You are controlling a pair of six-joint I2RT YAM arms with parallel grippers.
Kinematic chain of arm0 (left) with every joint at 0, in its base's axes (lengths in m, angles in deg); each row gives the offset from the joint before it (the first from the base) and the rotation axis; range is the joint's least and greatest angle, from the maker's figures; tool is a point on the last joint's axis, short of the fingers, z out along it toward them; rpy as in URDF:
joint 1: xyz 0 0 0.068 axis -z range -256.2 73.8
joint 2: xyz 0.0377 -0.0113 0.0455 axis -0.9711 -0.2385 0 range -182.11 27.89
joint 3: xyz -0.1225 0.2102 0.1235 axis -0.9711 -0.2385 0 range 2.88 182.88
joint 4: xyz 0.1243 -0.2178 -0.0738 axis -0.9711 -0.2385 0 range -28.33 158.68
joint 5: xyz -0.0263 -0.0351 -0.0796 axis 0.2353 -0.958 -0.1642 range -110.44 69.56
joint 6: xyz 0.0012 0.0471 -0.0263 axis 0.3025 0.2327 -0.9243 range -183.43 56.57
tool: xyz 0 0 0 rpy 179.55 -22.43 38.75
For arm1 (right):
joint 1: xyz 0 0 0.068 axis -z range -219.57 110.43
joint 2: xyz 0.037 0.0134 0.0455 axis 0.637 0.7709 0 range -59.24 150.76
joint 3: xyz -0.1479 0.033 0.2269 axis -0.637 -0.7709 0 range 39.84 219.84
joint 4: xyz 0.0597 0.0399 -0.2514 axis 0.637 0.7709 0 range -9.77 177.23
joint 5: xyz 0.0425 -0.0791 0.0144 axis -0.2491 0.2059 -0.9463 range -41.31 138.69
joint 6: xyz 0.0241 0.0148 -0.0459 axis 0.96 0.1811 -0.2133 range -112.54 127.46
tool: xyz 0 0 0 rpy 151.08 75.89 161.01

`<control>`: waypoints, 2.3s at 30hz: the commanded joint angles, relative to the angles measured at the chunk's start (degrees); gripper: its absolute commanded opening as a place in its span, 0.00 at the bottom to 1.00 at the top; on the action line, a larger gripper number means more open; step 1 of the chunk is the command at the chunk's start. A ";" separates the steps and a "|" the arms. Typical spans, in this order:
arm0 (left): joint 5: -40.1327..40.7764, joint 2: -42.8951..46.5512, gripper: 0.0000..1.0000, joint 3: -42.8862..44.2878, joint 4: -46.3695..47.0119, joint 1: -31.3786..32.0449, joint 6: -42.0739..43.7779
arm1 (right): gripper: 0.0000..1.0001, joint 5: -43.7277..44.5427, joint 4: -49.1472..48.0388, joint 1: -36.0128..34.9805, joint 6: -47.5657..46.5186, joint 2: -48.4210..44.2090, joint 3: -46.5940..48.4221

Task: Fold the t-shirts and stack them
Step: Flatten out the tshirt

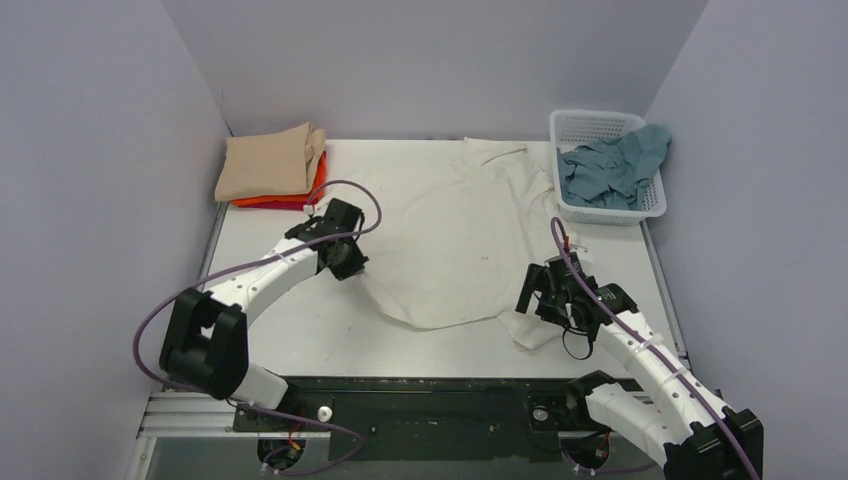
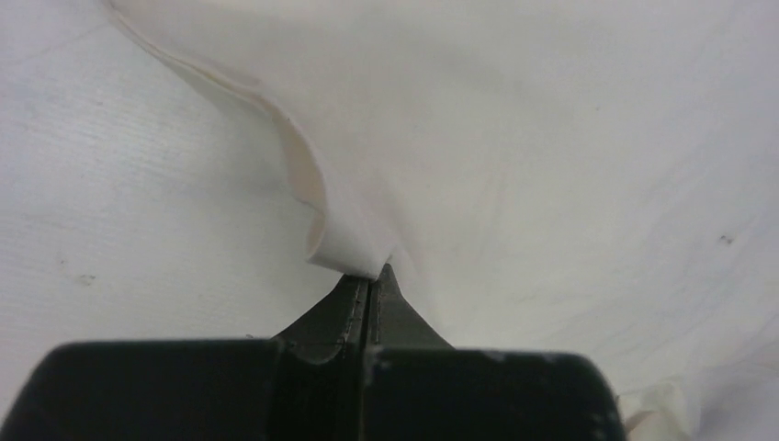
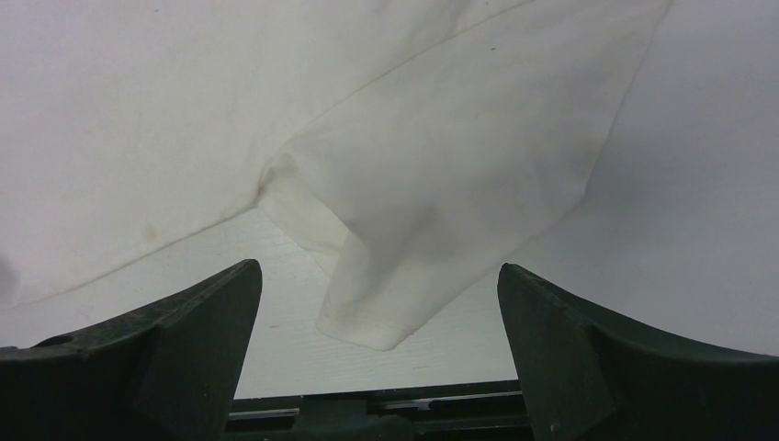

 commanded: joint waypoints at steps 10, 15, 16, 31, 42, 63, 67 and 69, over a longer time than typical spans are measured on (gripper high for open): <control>2.16 -26.50 0.82 31.22 -10.93 2.46 10.16 | 0.95 4.72 4.78 0.26 0.23 -0.04 1.65; 3.51 -16.52 0.86 21.43 -6.24 2.28 9.94 | 0.95 5.18 4.81 0.27 0.15 -0.39 1.13; 3.56 -14.28 0.87 18.21 -5.34 2.13 9.75 | 0.95 5.17 4.74 0.27 -0.06 -0.34 1.07; -7.92 -16.15 0.53 10.03 12.00 -3.74 10.88 | 0.95 5.91 4.61 0.27 -0.19 1.00 -0.15; -9.02 -21.38 0.37 11.20 12.73 -3.77 12.98 | 0.95 6.05 5.05 0.28 0.21 0.07 -0.62; 1.15 4.96 0.00 -1.74 -10.22 -1.81 5.03 | 0.94 6.87 15.89 0.17 7.70 -3.16 -1.32; 6.71 13.49 0.00 -6.63 -19.55 -1.96 -0.36 | 0.93 2.15 16.62 0.12 12.61 -6.79 -3.77; 10.05 17.44 0.00 -8.74 -24.34 -2.00 -3.79 | 0.92 2.38 16.66 0.12 13.29 -8.37 -4.03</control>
